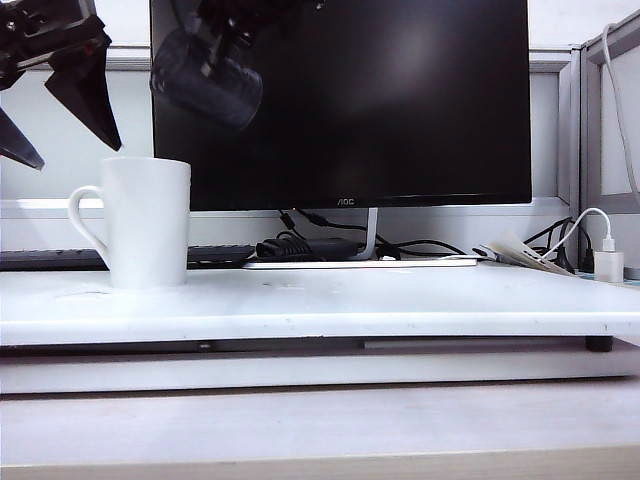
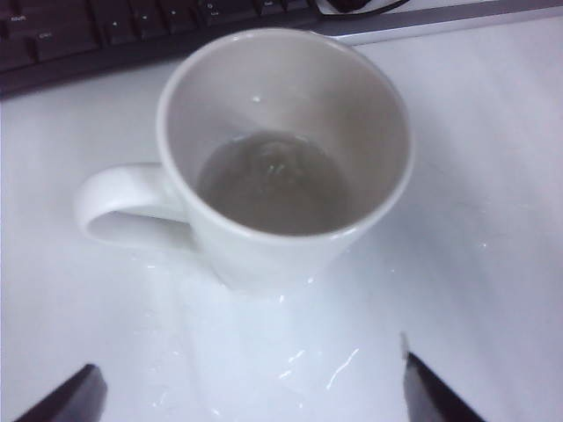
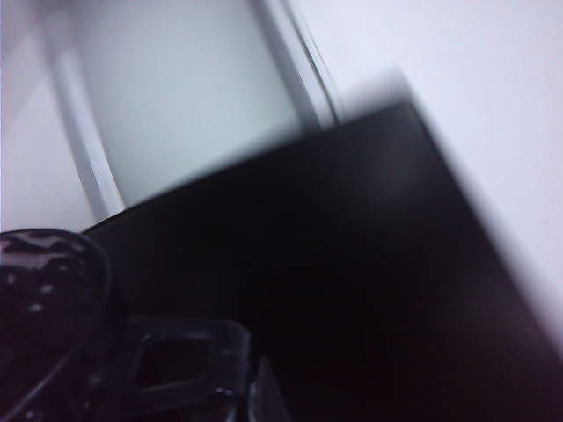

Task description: Carefully pick up the black cup and pour some water from the black cup into the white cup.

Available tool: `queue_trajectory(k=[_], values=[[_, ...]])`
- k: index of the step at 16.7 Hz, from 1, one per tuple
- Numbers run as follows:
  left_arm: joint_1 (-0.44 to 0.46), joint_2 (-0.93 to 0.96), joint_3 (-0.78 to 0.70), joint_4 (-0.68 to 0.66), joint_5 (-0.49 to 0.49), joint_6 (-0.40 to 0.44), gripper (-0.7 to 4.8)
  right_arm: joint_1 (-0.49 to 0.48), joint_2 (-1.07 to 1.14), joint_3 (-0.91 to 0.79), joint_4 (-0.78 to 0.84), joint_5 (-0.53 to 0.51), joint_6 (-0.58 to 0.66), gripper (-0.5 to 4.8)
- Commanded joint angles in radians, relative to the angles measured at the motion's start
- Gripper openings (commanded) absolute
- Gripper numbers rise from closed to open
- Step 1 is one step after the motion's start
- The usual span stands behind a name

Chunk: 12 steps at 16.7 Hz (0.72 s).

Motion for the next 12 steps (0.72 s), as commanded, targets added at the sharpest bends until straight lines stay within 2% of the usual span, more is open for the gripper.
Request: queue_trajectory(k=[1, 2, 4, 5, 7, 9, 12], values=[[0.001, -0.005, 0.001, 0.037, 0.008, -0.002, 4.79, -0.013, -0.047, 0.006, -0.005, 0.093, 0.409, -0.05], [0.001, -0.01, 0.001, 0.047, 0.008, -0.003, 4.79, -0.017, -0.065, 0.006, -0.021, 0.1, 0.498, -0.05], [0.001, -0.033, 0.002, 0.082, 0.042, -0.045, 4.79, -0.053, -0.155, 0.005, -0.134, 0.121, 0.756, -0.05], [0.001, -0.064, 0.002, 0.109, 0.094, -0.055, 4.79, -0.092, -0.239, 0.002, -0.21, 0.124, 0.89, -0.06], [0.001, -0.115, 0.002, 0.142, 0.128, -0.09, 4.79, -0.14, -0.373, -0.001, -0.298, 0.125, 0.918, -0.06], [0.001, -0.172, 0.002, 0.122, 0.155, -0.105, 4.79, -0.177, -0.507, -0.046, -0.394, 0.128, 0.919, -0.06], [0.0, -0.259, 0.001, 0.079, 0.192, -0.108, 4.79, -0.193, -0.74, -0.278, -0.469, 0.155, 0.924, -0.05]])
